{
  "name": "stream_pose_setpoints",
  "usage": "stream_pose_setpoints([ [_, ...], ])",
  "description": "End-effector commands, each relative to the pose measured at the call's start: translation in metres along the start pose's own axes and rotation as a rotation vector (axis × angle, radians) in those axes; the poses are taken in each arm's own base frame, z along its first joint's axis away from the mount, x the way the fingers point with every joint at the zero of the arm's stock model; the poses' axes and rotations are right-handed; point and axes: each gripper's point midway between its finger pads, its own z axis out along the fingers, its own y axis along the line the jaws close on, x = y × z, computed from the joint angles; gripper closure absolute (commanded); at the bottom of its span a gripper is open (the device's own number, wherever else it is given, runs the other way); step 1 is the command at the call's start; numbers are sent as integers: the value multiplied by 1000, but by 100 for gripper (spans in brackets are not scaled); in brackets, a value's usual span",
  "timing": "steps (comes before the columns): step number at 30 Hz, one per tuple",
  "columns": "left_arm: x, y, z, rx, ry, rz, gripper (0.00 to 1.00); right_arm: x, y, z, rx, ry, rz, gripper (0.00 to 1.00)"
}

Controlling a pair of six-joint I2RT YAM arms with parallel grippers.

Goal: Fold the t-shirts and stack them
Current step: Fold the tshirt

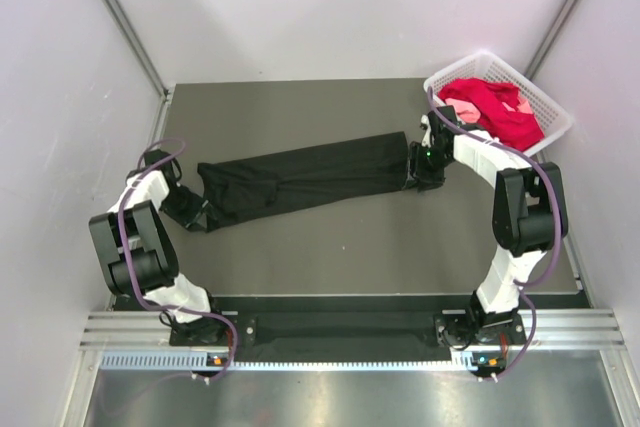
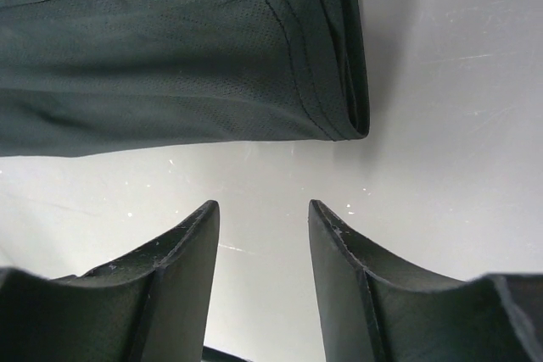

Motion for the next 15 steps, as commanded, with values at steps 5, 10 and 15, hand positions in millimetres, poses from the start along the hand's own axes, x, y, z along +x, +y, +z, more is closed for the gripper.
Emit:
stream_pose_setpoints([
  [5, 3, 13, 8, -12, 4, -2, 56, -19, 0, -2, 4, -49, 1, 52],
  [10, 3, 14, 13, -21, 23, -20, 55, -22, -6, 2, 16, -44, 19, 52],
  [15, -2, 18, 16, -40, 7, -20, 58, -28, -7, 1, 22, -47, 17, 49],
])
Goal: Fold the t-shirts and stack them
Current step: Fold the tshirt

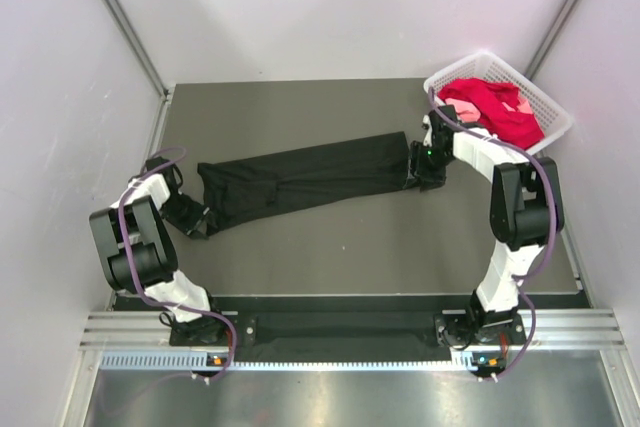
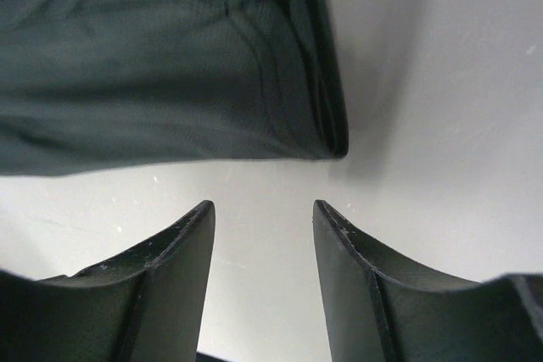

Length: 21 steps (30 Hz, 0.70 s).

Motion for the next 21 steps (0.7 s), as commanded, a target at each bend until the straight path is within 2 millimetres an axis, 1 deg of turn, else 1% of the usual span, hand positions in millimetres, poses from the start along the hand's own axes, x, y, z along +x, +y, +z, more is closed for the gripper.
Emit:
stream_pose_setpoints([
  [1, -12, 1, 0, -5, -44, 7, 59, -25, 4, -8, 2, -67, -10, 49],
  [2, -14, 2, 0, -4, -50, 4, 62, -26, 3, -7, 3, -66, -7, 49],
  [5, -16, 0, 1, -1, -51, 12, 65, -27, 1, -2, 10, -60, -7, 48],
  [9, -20, -1, 0, 4, -62, 24, 71, -32, 0, 6, 5, -68, 24, 48],
  [12, -22, 0, 0, -6, -72, 41, 76, -34, -7, 11, 30, -64, 46, 48],
  [13, -22, 1, 0, -9, -73, 46, 80, -34, -9, 13, 35, -63, 51, 48],
  [15, -23, 2, 1, -17, -74, 57, 85, -36, -14, 13, 48, -71, 61, 48],
  [16, -24, 3, 1, -20, -74, 59, 89, -36, -15, 14, 50, -72, 63, 48],
  [18, -24, 3, 2, -24, -74, 66, 93, -37, -18, 16, 53, -70, 72, 48],
  [20, -25, 3, 2, -21, -76, 71, 100, -37, -20, 18, 55, -69, 75, 50],
  [21, -27, 2, 2, -22, -80, 73, 100, -39, -19, 19, 46, -74, 74, 51],
])
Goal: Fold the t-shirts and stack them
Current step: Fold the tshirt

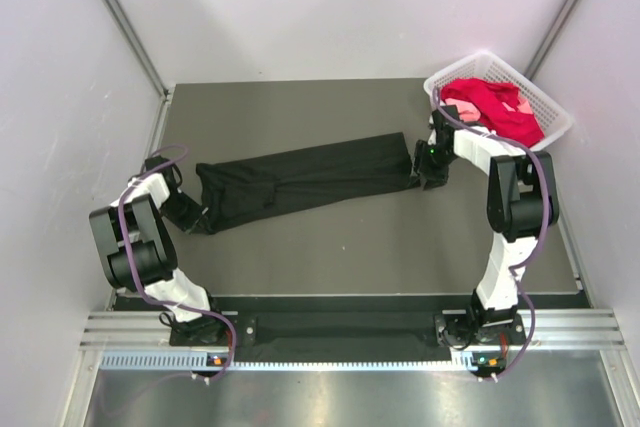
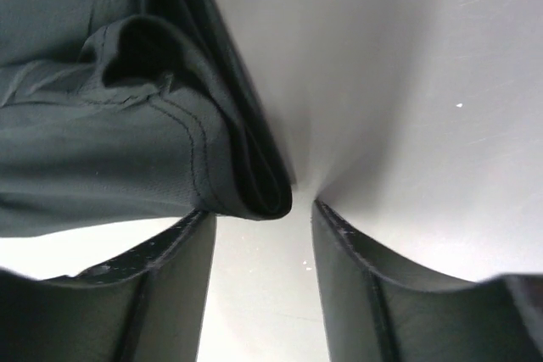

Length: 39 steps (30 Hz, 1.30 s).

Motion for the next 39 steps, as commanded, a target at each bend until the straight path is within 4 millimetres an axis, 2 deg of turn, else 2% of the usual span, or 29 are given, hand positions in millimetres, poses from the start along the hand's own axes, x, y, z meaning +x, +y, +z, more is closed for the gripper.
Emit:
stream_pose_setpoints([
  [1, -19, 0, -2, -12, -56, 26, 100, -21, 3, 4, -15, -55, 4, 53],
  [2, -20, -1, -2, -11, -59, 29, 100, -21, 4, 6, -22, -52, 3, 54],
  [8, -25, -1, -5, -14, -77, 41, 100, -16, 11, 10, -71, -40, -1, 78],
  [9, -25, -1, -5, -18, -77, 43, 100, -15, 10, 11, -74, -36, -6, 90],
  [10, -26, 1, -5, -28, -84, 46, 100, -12, 10, 12, -74, -29, -14, 97],
  [11, -27, 2, -6, -34, -87, 51, 100, -11, 9, 11, -68, -27, -15, 100],
  [13, -29, 5, -7, -50, -98, 56, 100, -7, 0, 10, -30, -24, -18, 100],
  [15, -33, 13, -9, -92, -117, 65, 100, 0, -12, 3, 30, -23, -23, 100],
  [18, -36, 17, -12, -114, -134, 79, 100, 11, -19, -9, 60, -30, -30, 100],
  [23, -34, 18, -16, -110, -145, 91, 100, 29, -9, -19, 30, 2, -37, 100],
  [32, -25, 18, -16, -90, -127, 84, 98, 56, -4, -22, 21, 38, -20, 100],
  [35, -24, 19, -22, -92, -135, 78, 89, 65, -6, -19, 10, 58, -28, 97],
  [36, -25, 19, -25, -93, -145, 75, 79, 63, -5, -21, 7, 57, -45, 93],
  [37, -26, 18, -28, -93, -151, 74, 74, 61, -5, -24, 7, 49, -54, 87],
  [38, -26, 18, -31, -93, -151, 66, 71, 62, -6, -27, 17, 55, -62, 82],
  [39, -27, 16, -36, -83, -161, 67, 69, 55, -5, -33, 23, 34, -79, 75],
])
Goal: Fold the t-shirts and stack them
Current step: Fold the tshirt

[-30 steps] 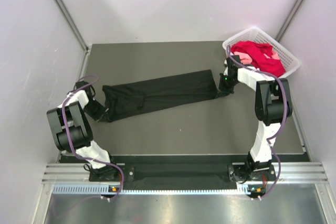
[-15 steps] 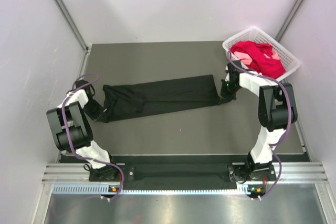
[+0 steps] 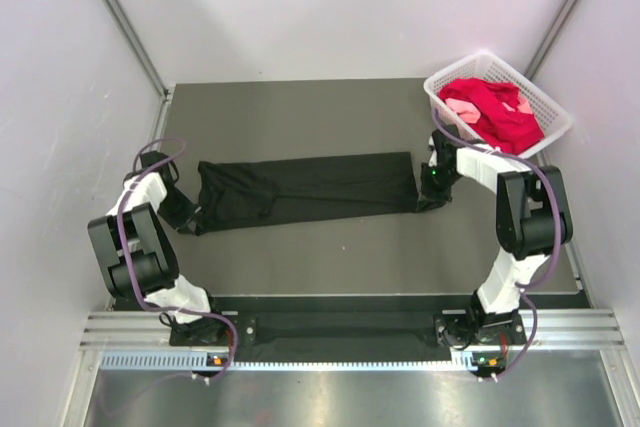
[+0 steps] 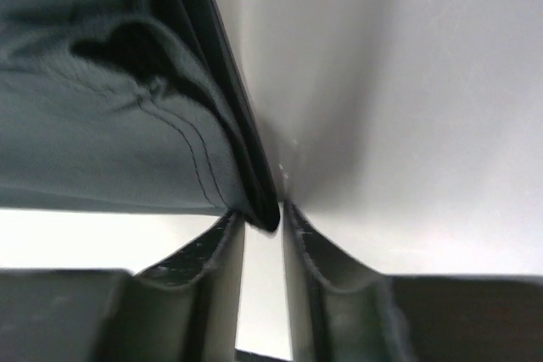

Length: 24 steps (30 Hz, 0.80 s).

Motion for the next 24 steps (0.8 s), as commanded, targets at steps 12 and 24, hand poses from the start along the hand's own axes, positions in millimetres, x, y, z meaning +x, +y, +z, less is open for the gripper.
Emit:
stream_pose_setpoints([
  [12, -13, -28, -58, 170, -73, -32, 70, -50, 32, -49, -79, -186, -134, 70],
  [24, 8, -47, -65, 283, -41, 20, 73, -87, 54, -28, -148, -208, -97, 72],
])
